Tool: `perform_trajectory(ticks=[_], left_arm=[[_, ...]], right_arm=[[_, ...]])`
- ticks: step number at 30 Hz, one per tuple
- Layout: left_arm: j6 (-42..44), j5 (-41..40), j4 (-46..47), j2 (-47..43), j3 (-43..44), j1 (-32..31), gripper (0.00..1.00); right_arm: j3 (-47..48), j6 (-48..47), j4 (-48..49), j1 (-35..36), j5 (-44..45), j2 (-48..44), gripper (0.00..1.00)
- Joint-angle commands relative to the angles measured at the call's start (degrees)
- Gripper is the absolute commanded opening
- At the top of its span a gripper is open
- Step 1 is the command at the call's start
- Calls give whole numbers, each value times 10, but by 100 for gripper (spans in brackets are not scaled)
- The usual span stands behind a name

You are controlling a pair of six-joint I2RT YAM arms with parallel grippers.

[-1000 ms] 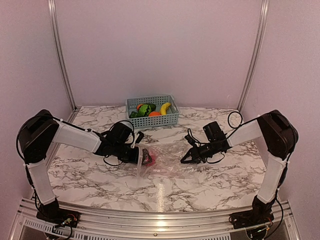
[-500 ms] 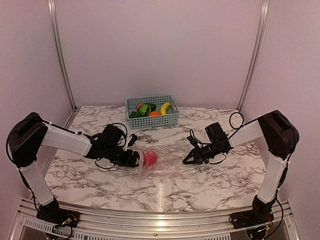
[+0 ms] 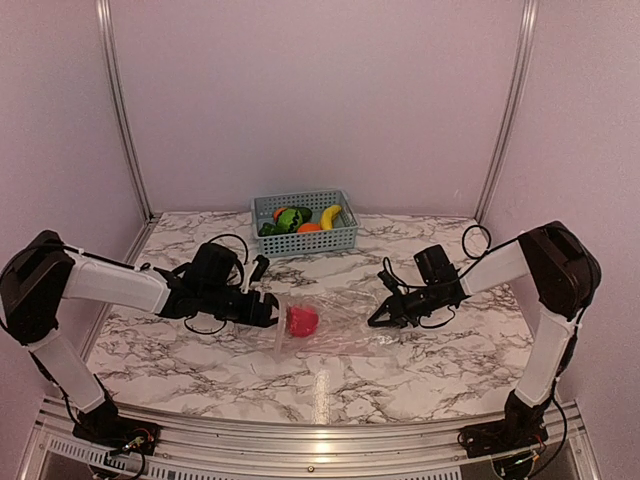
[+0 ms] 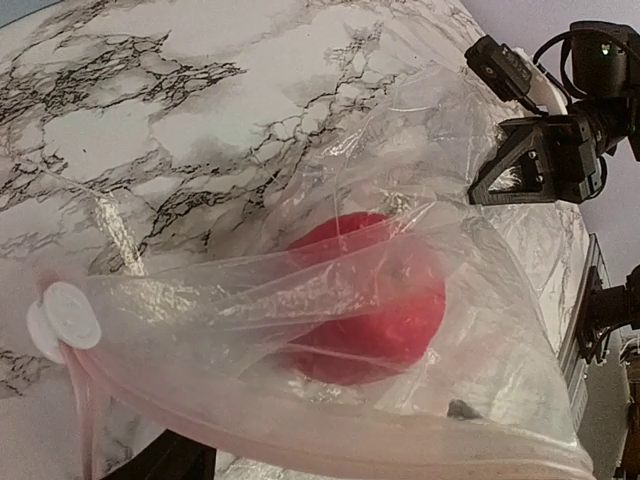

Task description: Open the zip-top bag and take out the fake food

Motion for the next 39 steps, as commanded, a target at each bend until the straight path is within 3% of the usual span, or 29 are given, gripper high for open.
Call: perform_trajectory(ticks=[1,6,13,18,23,30,39], left_arm=[[21,-29,1,56,57,-15,82],[57,-34,-24,98,106,-39,85],[75,-85,-29,135,132,-50,97],[83,-130,-87,197,207,-58,99],[74,-121,-101,202,213,-59,80],[42,-15,-20,75,91,-41,60],[-27,96,90,-54,-49,8,57]], right_arm=[[3,-3,-5,-5,-8,-9,0],[15,-9,-19,-5,-10,-6,0],[26,-16,-30,-5,-14,-2,0],[29,-19,-35,-5,-14,-1,0],[27,-25,-44,-6,-4,-4,0],[15,-11,-32,-11,23,-17,0],[-4,1,-12,-27,43,-31,0]])
